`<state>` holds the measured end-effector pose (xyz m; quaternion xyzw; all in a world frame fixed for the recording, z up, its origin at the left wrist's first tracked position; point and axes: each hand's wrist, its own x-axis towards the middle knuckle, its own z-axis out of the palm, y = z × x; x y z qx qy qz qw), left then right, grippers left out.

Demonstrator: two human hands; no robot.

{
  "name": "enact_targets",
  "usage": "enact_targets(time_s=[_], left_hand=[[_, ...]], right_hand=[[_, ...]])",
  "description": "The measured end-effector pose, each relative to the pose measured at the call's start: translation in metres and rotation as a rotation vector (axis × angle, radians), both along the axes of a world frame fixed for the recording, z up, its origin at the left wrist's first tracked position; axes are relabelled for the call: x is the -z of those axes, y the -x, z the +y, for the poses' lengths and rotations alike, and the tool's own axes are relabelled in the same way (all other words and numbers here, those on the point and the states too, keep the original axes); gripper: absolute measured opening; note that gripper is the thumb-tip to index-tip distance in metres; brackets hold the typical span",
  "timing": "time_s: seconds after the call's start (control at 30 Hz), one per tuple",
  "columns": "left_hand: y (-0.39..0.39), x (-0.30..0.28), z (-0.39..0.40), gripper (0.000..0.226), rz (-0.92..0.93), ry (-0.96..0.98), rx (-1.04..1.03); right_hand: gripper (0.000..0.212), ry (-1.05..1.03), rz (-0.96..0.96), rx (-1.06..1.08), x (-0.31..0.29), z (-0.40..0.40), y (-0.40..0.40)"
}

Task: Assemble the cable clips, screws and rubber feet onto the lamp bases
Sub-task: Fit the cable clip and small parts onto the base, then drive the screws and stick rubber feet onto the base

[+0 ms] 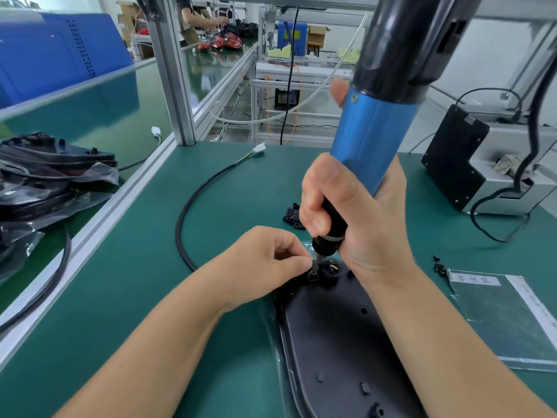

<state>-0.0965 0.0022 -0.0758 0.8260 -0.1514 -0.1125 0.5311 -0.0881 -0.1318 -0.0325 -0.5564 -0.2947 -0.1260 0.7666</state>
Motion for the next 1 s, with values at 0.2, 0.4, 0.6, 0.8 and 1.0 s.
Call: enact_targets(time_s=[0.2, 0.4, 0.6, 0.8, 1.0], left_hand=[[-0.001, -0.001, 0.0, 0.027, -0.006, -0.025, -0.002], [0.0, -0.002, 0.0, 0.012, -0.017, -0.044, 0.085], [0.0, -0.001, 0.001, 0.014, -0.029, -0.057, 0.054], [0.0, 0.002, 0.004, 0.017, -0.002, -0.046, -0.012], [0.002, -0.01, 0.025, 0.013, 0.032, -0.151, 0.209]], right_hand=[[0.03, -0.057, 0.005, -0.047, 0.0, 0.001, -0.004], [0.032, -0.054, 0.048, -0.123, -0.001, 0.005, -0.002], [0.053, 0.006, 0.012, -0.048, -0.003, 0.0, -0.001], [0.034, -0.139, -0.014, 0.135, -0.022, -0.025, 0.0], [0.027, -0.219, 0.351, 0.434, -0.002, -0.071, -0.004]])
